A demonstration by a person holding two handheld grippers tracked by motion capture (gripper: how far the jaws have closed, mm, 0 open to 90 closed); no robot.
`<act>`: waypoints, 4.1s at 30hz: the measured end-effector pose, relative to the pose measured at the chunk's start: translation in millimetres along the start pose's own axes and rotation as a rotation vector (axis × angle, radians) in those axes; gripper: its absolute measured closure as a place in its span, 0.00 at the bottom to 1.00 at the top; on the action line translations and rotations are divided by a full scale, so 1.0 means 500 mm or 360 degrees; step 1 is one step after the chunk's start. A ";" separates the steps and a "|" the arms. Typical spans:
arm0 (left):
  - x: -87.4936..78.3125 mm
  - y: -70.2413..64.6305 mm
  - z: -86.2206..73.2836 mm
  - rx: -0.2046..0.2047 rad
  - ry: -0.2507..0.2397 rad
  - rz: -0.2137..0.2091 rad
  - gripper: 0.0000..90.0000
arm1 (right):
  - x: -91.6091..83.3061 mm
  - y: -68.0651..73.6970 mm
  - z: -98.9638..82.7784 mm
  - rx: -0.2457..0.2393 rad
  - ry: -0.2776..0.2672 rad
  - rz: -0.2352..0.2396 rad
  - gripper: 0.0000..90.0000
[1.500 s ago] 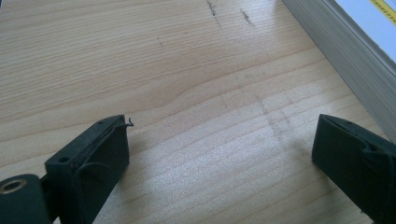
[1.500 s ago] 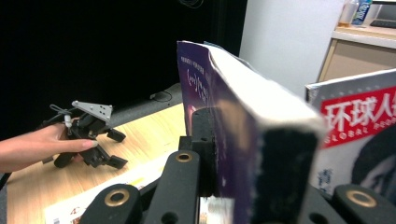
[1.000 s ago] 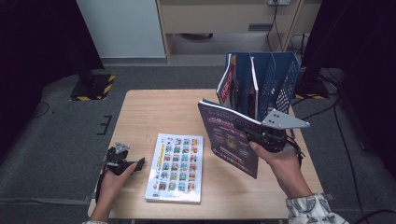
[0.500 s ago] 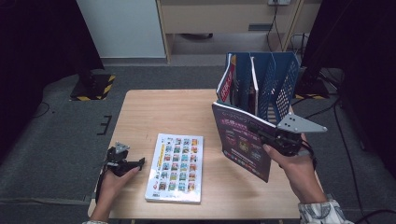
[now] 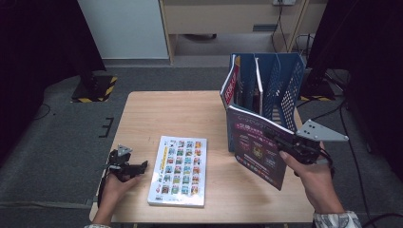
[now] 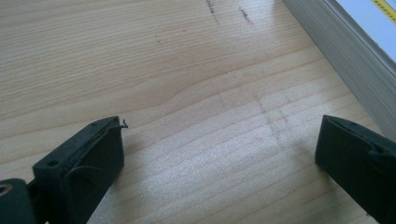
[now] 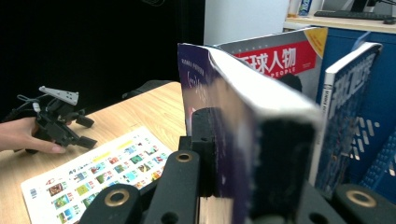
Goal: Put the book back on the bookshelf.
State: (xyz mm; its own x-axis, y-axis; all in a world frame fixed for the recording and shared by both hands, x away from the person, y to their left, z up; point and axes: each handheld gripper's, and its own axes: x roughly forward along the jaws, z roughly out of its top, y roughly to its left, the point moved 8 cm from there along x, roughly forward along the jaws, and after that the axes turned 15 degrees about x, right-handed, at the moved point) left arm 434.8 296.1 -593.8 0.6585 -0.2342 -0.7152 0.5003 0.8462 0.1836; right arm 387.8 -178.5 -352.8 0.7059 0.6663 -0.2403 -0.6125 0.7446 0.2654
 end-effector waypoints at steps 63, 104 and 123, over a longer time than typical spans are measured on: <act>0.000 -0.004 0.001 0.0033 -0.0005 -0.0033 0.00 | -0.065 -0.124 0.191 0.0082 -0.0212 -0.0605 0.94; 0.001 -0.004 0.001 0.0027 -0.0004 -0.0027 0.00 | 0.127 -0.234 0.218 0.0222 -0.0411 -0.0896 0.94; 0.001 -0.004 0.001 0.0026 -0.0003 -0.0026 0.00 | 0.169 -0.247 0.207 0.0244 -0.0427 -0.0890 0.94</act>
State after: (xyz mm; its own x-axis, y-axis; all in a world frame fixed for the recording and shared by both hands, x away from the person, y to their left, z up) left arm 434.4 293.9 -594.0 0.6514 -0.2487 -0.7168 0.5200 0.8343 0.1831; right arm 560.0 -218.1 -309.1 0.9809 0.1304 -0.1446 -0.0816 0.9495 0.3030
